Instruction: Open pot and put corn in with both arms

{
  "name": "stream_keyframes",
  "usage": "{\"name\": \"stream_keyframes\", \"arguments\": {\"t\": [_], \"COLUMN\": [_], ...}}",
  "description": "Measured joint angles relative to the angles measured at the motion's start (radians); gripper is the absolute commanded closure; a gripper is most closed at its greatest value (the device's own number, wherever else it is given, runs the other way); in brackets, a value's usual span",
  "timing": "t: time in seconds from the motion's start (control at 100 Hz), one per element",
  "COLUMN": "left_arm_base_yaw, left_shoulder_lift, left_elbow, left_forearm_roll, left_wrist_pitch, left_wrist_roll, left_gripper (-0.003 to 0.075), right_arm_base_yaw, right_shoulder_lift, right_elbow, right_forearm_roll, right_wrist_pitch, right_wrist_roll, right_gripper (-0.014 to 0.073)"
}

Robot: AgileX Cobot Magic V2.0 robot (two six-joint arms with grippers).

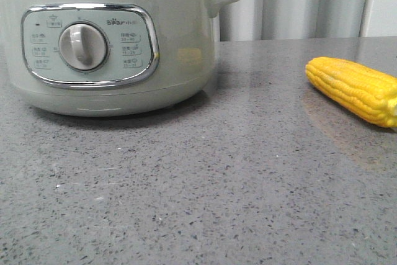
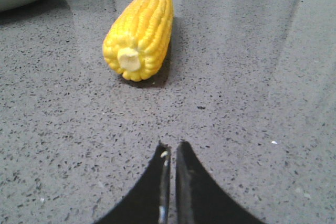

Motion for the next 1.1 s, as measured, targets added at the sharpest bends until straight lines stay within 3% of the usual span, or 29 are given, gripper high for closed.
{"name": "stream_keyframes", "arguments": {"t": [1.1], "left_arm_base_yaw": [0.000], "left_shoulder_lift": [0.000], "left_elbow": [0.000], "left_forearm_roll": [0.000], "left_wrist_pitch": [0.000], "left_wrist_roll": [0.000], "left_gripper": [0.0738], "right_arm_base_yaw": [0.000], "right_shoulder_lift": [0.000], "right_elbow": [0.000], "right_forearm_roll": [0.000], "right_wrist_pitch": [-0.012], "right_wrist_roll": [0.000], "right_gripper": [0.0668]}}
